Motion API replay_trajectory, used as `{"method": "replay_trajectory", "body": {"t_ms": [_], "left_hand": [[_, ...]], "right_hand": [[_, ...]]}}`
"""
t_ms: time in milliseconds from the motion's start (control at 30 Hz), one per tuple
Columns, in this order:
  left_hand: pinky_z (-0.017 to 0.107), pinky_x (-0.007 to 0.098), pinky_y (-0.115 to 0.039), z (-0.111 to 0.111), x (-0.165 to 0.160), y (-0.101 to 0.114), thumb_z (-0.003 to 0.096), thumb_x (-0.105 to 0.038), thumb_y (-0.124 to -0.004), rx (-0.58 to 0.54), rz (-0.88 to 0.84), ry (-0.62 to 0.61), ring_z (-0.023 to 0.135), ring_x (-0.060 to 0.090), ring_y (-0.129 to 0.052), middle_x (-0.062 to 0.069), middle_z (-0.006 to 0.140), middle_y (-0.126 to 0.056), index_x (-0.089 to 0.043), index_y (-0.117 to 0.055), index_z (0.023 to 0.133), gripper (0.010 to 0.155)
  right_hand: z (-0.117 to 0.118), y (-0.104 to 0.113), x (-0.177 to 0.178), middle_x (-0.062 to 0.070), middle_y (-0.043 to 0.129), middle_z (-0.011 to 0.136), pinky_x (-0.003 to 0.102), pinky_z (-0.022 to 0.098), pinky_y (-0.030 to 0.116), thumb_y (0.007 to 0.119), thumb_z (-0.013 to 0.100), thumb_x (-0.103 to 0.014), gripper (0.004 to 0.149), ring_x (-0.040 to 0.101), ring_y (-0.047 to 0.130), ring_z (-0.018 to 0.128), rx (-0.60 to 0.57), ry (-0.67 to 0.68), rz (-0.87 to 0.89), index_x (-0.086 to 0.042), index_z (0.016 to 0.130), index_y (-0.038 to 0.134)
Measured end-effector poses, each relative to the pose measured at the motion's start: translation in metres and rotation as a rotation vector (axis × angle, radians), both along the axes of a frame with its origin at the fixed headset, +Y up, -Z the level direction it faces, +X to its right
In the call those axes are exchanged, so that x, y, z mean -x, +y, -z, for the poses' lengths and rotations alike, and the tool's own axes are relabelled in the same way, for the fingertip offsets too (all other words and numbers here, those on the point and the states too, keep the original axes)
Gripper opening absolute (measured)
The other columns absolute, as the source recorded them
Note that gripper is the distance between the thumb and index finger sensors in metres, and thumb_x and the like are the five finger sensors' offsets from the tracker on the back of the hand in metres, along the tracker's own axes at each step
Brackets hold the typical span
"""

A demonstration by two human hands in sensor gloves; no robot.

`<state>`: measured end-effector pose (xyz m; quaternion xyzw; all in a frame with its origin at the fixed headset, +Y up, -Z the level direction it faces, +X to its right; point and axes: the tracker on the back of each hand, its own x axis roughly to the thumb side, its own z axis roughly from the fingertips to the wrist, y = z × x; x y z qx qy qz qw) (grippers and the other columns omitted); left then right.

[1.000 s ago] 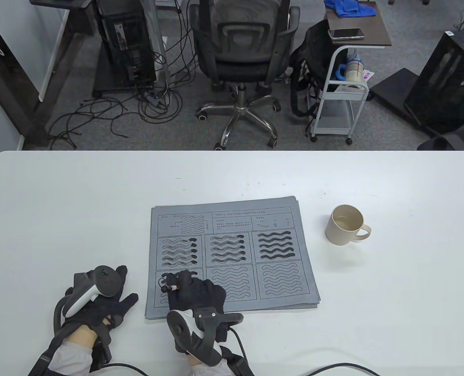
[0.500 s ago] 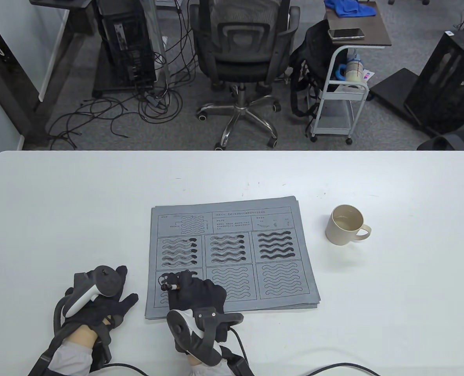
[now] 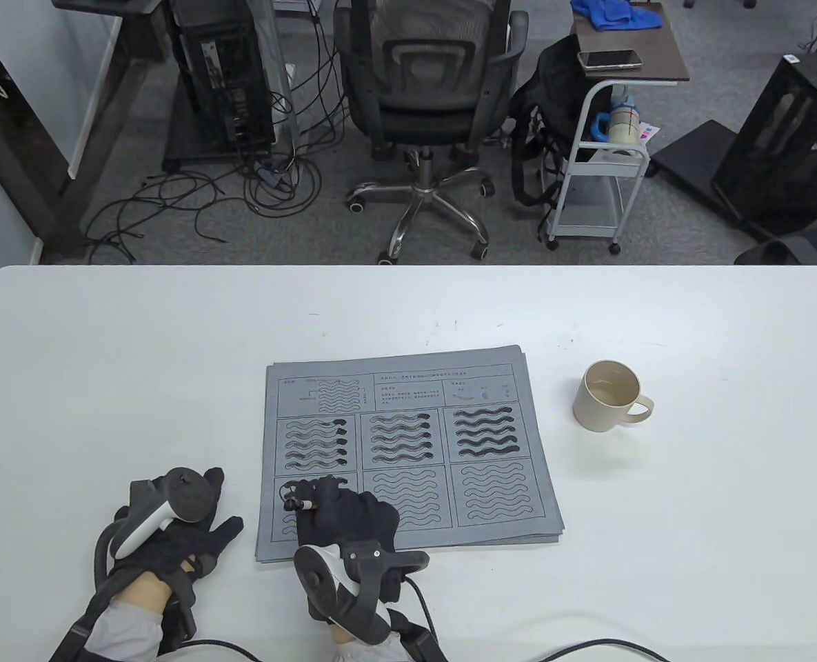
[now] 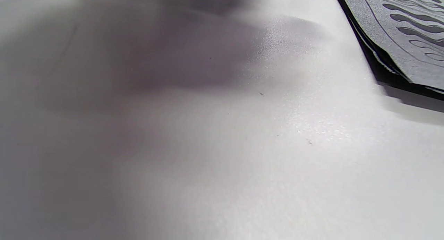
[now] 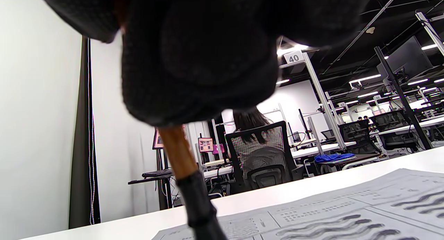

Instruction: Trace patterns on water writing practice cloth with Chinese brush

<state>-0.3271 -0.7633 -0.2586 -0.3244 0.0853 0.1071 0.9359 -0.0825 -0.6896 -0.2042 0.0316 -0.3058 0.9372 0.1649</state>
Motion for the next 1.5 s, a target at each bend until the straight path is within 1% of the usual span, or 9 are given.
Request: {"method": "replay_trajectory", "body": {"t_ms": [433,633,767,900,967,1100,1167,1300,1500], "left_hand": [[0.067,0.077,-0.006,0.0,0.0,-0.001,0.0538,-0.066,-0.052,0.002,-0.001,0.003,0.104,0.037,0.006,0.009,0.119,0.001,-0.042,0.001,0.107,0.079],[0.067,0.077,-0.006,0.001,0.001,-0.002,0.0537,-0.066,-0.052,0.008,-0.004,0.009,0.104,0.037,0.007,0.009,0.119,0.001,-0.042,0.001,0.107,0.079],[0.067,0.077,-0.005,0.002,0.002,-0.003,0.0538,-0.066,-0.052,0.014,-0.007,0.015,0.104,0.037,0.007,0.008,0.119,0.002,-0.042,0.001,0.107,0.079],[0.067,0.077,-0.005,0.002,0.002,-0.002,0.0538,-0.066,-0.052,0.009,-0.012,0.014,0.104,0.037,0.007,0.008,0.119,0.003,-0.042,0.001,0.107,0.078],[0.067,0.077,-0.005,0.002,0.003,-0.002,0.0537,-0.066,-0.052,0.005,-0.013,0.012,0.104,0.037,0.007,0.008,0.119,0.003,-0.042,0.001,0.107,0.079],[0.067,0.077,-0.005,0.003,0.005,-0.003,0.0537,-0.065,-0.052,0.001,-0.014,0.024,0.104,0.036,0.008,0.008,0.119,0.003,-0.043,0.002,0.107,0.079],[0.067,0.077,-0.005,0.003,0.007,-0.004,0.0537,-0.065,-0.052,0.007,-0.014,0.033,0.103,0.036,0.008,0.008,0.119,0.003,-0.043,0.002,0.107,0.079],[0.067,0.077,-0.005,0.002,0.008,-0.004,0.0536,-0.065,-0.052,0.009,-0.021,0.036,0.103,0.036,0.008,0.008,0.119,0.003,-0.043,0.001,0.107,0.078],[0.067,0.077,-0.005,0.002,0.007,-0.004,0.0536,-0.065,-0.052,-0.004,-0.021,0.021,0.103,0.036,0.007,0.008,0.119,0.003,-0.042,0.001,0.107,0.079]], "right_hand": [[-0.01,0.012,-0.003,0.006,0.107,0.04,0.045,0.035,0.081,0.079,0.053,-0.044,0.039,0.019,0.101,0.028,-0.047,0.049,0.072,-0.011,0.067,0.093],[-0.016,0.015,-0.005,0.007,0.108,0.043,0.045,0.037,0.081,0.079,0.052,-0.045,0.04,0.019,0.102,0.031,-0.032,0.148,0.152,-0.011,0.069,0.093],[-0.017,0.019,-0.005,0.006,0.108,0.046,0.045,0.039,0.081,0.08,0.052,-0.046,0.041,0.019,0.103,0.034,-0.025,0.191,0.151,-0.012,0.071,0.093],[-0.012,0.021,-0.008,0.007,0.109,0.05,0.046,0.04,0.082,0.081,0.052,-0.045,0.041,0.02,0.104,0.037,0.042,0.27,0.163,-0.012,0.073,0.092],[-0.011,0.019,-0.012,0.007,0.109,0.051,0.046,0.041,0.082,0.081,0.051,-0.046,0.042,0.02,0.105,0.039,0.062,0.298,0.168,-0.012,0.074,0.092],[-0.009,0.006,-0.019,0.005,0.11,0.054,0.045,0.042,0.083,0.081,0.051,-0.047,0.041,0.018,0.106,0.041,0.083,0.296,0.223,-0.014,0.075,0.091],[-0.006,0.0,-0.02,0.005,0.11,0.054,0.044,0.043,0.083,0.081,0.051,-0.047,0.042,0.018,0.106,0.041,0.119,0.305,0.228,-0.015,0.075,0.091],[-0.007,-0.005,-0.021,0.004,0.11,0.054,0.044,0.043,0.083,0.079,0.052,-0.048,0.042,0.017,0.106,0.041,0.117,0.313,0.233,-0.016,0.075,0.091],[-0.014,-0.005,-0.017,0.003,0.11,0.053,0.043,0.043,0.084,0.078,0.052,-0.049,0.042,0.016,0.106,0.04,0.078,0.331,0.212,-0.016,0.074,0.091]]}}
